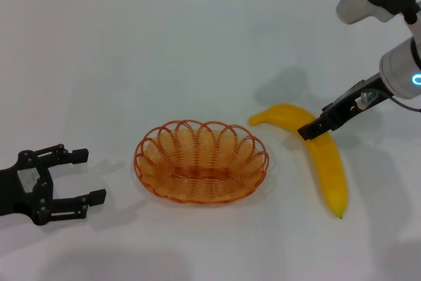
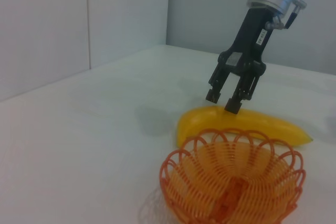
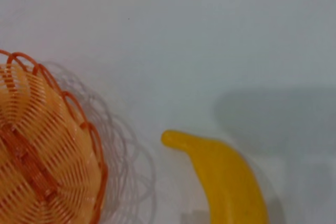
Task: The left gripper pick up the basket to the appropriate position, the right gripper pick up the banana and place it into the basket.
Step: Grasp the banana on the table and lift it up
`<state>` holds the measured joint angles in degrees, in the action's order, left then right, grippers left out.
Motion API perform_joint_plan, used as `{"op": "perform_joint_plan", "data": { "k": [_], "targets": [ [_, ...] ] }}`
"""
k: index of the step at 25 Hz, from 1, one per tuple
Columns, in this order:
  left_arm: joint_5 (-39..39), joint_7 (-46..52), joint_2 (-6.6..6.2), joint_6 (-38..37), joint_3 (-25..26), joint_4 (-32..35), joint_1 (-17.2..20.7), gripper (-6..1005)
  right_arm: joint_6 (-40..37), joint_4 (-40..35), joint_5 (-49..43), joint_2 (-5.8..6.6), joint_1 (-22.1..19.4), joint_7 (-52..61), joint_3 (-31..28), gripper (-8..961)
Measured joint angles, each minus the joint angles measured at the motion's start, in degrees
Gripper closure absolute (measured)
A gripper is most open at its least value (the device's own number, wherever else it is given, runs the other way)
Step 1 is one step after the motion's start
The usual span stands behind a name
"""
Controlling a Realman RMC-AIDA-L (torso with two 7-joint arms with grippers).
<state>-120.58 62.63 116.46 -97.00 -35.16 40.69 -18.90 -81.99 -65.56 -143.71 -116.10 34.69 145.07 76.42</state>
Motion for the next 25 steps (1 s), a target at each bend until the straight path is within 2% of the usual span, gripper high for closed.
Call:
{"op": "perform_joint_plan", "data": {
  "k": [9,19,25],
  "targets": [
    [0.0,0.1,0.0,0.1,0.0,0.0,0.0,141,2.2,1.6,0.2,-0.11,0.6,-0.2,0.5,237],
    [0.0,0.3,0.0,-0.1,0.1,0.0,-0.2,141,4.8,7.7,0.1,-0.19,3.0,-0.3,0.9,239],
    [0.0,0.3,0.0,-0.2,0.2,0.0,-0.4,142,5.6,8.6,-0.1,-0.17,3.2,-0.2,0.9,240]
  ]
}}
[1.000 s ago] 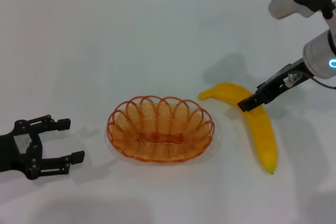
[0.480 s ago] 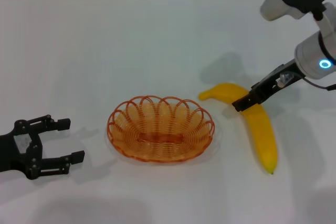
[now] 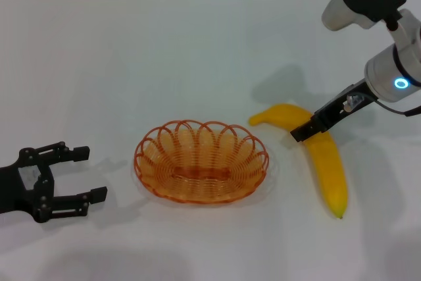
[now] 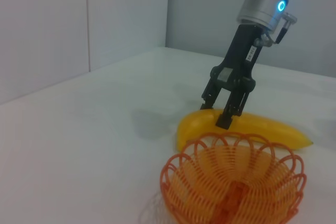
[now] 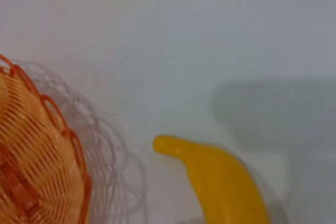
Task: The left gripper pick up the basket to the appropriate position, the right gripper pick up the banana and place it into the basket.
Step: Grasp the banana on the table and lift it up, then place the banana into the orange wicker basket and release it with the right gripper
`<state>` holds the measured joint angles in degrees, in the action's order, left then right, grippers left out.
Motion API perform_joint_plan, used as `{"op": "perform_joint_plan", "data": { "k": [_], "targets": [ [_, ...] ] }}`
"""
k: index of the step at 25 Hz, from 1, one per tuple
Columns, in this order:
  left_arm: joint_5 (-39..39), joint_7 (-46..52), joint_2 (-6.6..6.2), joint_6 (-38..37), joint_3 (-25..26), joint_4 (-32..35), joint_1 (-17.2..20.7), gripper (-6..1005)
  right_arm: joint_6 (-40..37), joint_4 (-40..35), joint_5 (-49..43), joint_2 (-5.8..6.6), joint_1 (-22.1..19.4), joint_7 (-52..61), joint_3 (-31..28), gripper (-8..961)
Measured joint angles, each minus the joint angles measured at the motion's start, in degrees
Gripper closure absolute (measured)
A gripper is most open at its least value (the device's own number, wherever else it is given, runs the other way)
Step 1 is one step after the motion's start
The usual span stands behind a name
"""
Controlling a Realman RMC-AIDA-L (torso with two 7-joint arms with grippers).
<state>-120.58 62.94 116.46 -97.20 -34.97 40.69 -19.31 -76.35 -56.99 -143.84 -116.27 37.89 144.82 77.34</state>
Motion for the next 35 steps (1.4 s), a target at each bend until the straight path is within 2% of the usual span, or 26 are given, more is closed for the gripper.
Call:
{"op": "perform_joint_plan", "data": {
  "k": [7,13,21,27,30,33,34,35],
  "targets": [
    [0.0,0.2,0.0,0.0,0.1,0.0,0.0,142,0.5,0.2,-0.1,0.0,0.1,-0.2,0.1,241],
    [0.0,0.2,0.0,-0.1,0.7,0.0,0.1,142,0.5,-0.2,-0.1,-0.08,0.1,-0.2,0.5,420],
    [0.0,0.2,0.0,-0.2,0.7,0.0,0.2,141,0.3,-1.7,-0.2,0.09,0.1,0.0,0.2,447],
    [0.0,0.3,0.0,-0.2,0.7,0.0,0.4,141,-1.1,-7.0,-0.2,0.7,0.1,0.0,-4.1,447],
    [0.0,0.3,0.0,-0.2,0.7,0.0,0.5,141,-3.7,-12.6,-0.1,0.63,-0.3,-0.2,-6.4,447],
    [0.0,0.3,0.0,-0.2,0.7,0.0,0.7,141,-6.7,-19.9,2.0,0.36,-1.7,-0.6,-5.8,446],
    [0.0,0.3,0.0,-0.2,0.7,0.0,0.8,142,-8.3,-23.8,5.9,0.27,-2.7,-2.2,-4.2,446],
    [0.0,0.3,0.0,-0.2,0.7,0.0,0.8,142,-8.3,-23.8,5.9,0.27,-2.7,-2.2,-4.2,446]
  ]
}}
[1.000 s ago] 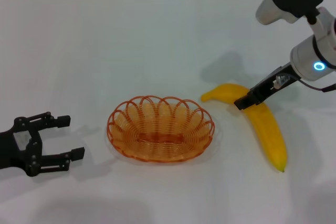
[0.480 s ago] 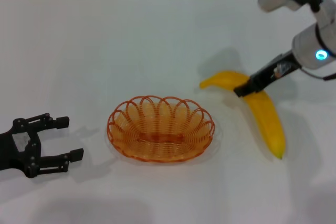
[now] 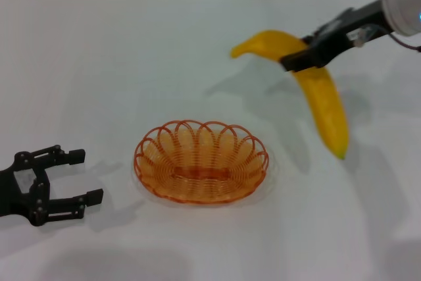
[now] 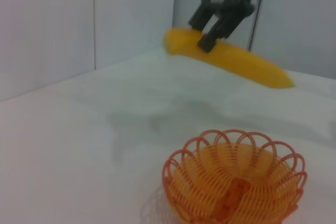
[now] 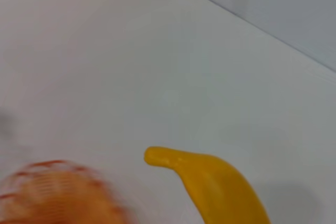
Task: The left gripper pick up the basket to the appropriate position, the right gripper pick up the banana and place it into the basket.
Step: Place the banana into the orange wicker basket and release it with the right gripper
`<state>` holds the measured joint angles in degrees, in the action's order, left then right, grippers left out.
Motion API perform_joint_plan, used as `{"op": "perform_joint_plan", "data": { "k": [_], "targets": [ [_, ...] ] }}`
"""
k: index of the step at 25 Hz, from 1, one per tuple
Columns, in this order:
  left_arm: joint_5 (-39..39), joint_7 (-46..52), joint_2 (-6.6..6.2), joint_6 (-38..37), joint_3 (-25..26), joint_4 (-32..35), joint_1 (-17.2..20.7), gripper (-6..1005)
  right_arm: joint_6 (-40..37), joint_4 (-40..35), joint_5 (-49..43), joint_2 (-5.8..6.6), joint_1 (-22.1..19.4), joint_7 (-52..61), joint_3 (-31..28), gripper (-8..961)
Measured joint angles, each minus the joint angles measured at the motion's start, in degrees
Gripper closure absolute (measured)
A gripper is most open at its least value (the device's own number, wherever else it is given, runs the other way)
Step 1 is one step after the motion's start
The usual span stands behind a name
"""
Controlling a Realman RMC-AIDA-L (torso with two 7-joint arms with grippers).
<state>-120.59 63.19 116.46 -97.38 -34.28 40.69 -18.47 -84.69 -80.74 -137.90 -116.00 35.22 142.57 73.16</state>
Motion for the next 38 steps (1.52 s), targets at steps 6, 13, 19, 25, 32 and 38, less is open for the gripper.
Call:
{"op": "perform_joint_plan", "data": {
  "k": [6,13,19,25,32,38],
  "targets": [
    [0.0,0.0,-0.05,0.0,0.0,0.0,0.2,142,-4.3,-4.9,9.5,-0.1,-0.7,-4.1,6.6,446],
    [-0.7,0.5,-0.09,0.0,0.0,0.0,1.0,142,-1.6,-6.9,12.7,-0.5,-0.8,-3.8,17.5,447],
    [-0.6,0.5,-0.1,0.0,0.0,0.0,0.5,142,4.1,-3.7,13.7,-0.57,0.6,-4.1,23.0,446],
    [-0.7,0.4,-0.09,0.1,0.0,0.0,0.4,143,7.5,5.7,13.4,-0.62,7.4,-4.2,26.0,446],
    [-0.7,0.9,-0.09,0.1,0.0,0.0,0.3,143,6.9,5.6,9.2,-0.64,11.5,-4.4,30.4,447],
    [-0.7,1.1,-0.09,0.1,0.0,0.0,-0.3,143,6.4,5.9,7.9,-0.54,14.3,-4.2,31.2,447]
  ]
}}
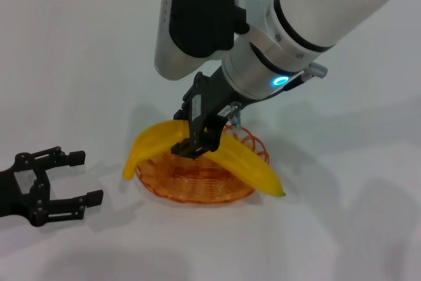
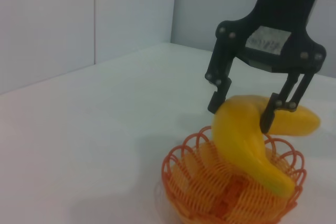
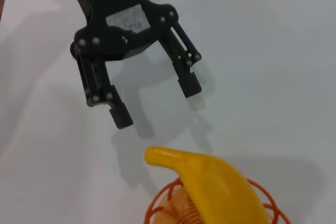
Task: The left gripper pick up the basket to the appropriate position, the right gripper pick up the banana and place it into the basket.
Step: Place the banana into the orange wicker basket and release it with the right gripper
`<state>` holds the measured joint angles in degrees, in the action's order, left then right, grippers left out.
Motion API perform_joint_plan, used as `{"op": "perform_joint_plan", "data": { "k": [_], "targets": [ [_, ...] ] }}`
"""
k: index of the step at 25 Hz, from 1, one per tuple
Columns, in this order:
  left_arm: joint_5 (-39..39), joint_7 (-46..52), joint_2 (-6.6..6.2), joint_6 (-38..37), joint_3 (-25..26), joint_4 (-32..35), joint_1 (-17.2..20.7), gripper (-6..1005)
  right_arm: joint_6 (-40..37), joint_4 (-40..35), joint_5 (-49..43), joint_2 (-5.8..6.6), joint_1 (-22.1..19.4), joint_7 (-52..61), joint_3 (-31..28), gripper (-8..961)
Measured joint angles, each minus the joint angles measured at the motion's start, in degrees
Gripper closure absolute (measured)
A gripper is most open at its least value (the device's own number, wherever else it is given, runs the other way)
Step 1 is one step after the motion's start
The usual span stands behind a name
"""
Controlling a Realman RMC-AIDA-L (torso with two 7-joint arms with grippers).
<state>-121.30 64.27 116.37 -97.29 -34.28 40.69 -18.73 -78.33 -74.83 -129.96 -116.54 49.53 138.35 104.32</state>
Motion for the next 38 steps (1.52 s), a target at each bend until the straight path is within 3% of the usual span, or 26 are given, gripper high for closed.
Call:
{"op": "perform_joint_plan", "data": {
  "k": [10,18,38],
  "targets": [
    [0.0,0.1,0.0,0.0,0.0,0.0,-0.6,144,-1.3,1.6,-0.1,0.01,1.4,1.9,-0.5,447],
    [0.0,0.1,0.0,0.0,0.0,0.0,-1.2,144,-0.3,8.3,0.2,-0.1,4.3,2.3,-1.2,447],
    [0.0,0.3,0.0,0.2,-0.2,-0.1,-1.2,145,-1.1,4.7,1.5,-0.08,2.3,2.3,-1.3,446]
  ]
}}
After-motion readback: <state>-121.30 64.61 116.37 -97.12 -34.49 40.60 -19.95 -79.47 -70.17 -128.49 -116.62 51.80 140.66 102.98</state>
